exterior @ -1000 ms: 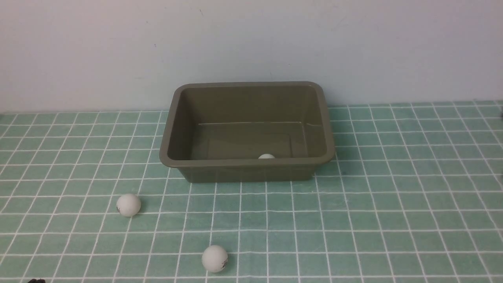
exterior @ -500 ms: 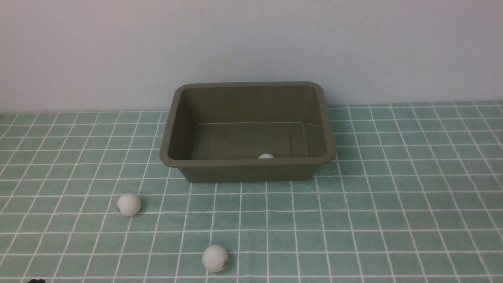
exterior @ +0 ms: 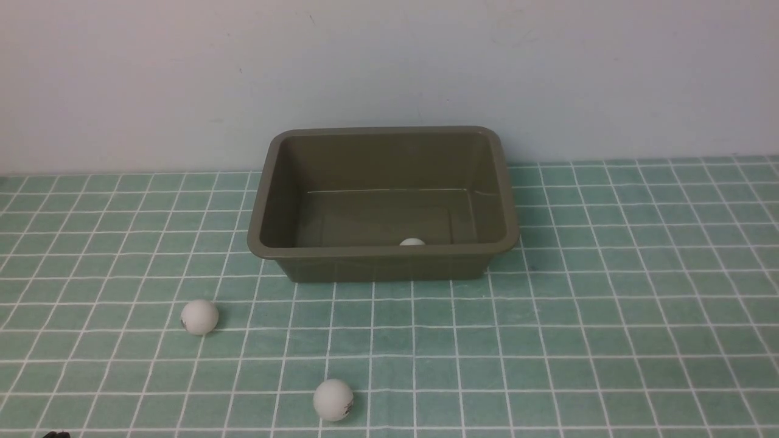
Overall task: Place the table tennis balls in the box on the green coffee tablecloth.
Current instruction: 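Reach for and grasp a ping pong ball on the table beside the basket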
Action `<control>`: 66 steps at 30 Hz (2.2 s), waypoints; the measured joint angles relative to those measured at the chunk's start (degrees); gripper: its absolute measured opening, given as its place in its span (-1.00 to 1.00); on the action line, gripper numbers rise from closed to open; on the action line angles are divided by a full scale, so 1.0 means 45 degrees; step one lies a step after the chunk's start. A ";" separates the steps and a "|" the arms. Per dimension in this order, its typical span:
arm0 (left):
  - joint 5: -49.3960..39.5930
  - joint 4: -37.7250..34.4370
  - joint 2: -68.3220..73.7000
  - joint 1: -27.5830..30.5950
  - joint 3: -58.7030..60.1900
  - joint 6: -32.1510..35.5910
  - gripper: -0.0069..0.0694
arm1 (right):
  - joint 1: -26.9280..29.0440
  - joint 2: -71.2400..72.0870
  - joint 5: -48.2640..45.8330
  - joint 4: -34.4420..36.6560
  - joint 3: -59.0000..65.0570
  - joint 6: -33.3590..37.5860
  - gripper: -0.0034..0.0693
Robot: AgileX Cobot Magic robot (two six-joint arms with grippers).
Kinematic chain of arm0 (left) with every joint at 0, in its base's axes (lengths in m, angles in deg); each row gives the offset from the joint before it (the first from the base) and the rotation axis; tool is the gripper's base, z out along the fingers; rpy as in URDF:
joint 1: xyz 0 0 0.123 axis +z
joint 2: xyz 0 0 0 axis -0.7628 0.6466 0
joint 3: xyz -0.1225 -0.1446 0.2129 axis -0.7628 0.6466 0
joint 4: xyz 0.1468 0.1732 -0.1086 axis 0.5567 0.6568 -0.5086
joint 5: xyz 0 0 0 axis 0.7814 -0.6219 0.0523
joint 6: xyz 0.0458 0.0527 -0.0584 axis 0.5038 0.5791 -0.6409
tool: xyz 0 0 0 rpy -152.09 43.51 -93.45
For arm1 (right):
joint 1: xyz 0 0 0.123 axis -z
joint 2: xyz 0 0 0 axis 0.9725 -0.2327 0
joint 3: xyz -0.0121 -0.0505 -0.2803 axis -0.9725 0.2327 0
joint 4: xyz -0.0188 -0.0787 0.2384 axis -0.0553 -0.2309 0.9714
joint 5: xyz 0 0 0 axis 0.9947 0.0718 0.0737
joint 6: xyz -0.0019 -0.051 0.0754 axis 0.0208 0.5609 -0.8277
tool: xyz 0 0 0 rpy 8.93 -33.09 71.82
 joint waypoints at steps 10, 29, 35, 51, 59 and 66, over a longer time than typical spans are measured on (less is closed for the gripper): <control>0.0000 0.0000 0.0000 0.0000 0.0000 0.0000 -0.83 | 0.0000 0.0000 -0.0467 0.3354 0.0108 0.3765 -0.95; 0.0000 0.0000 0.0000 0.0000 0.0000 0.0000 -0.83 | 0.0000 0.0000 -0.5622 1.4826 0.0758 1.5765 -0.95; 0.0000 0.0000 0.0000 0.0000 0.0000 0.0000 -0.83 | 0.0000 0.0000 -0.5775 1.6279 0.0758 1.7293 -0.95; 0.0000 0.0000 0.0000 0.0000 0.0000 0.0000 -0.83 | 0.0000 0.0000 -0.6387 1.7368 0.0704 1.8200 -0.95; 0.0000 0.0000 0.0000 0.0000 0.0000 0.0033 -0.83 | 0.0000 0.0000 -0.6399 1.7368 0.0694 1.8200 -0.95; 0.1647 -0.2268 0.0000 0.0000 0.0027 -0.0669 -0.83 | 0.0000 0.0000 -0.6399 1.7368 0.0694 1.8200 -0.95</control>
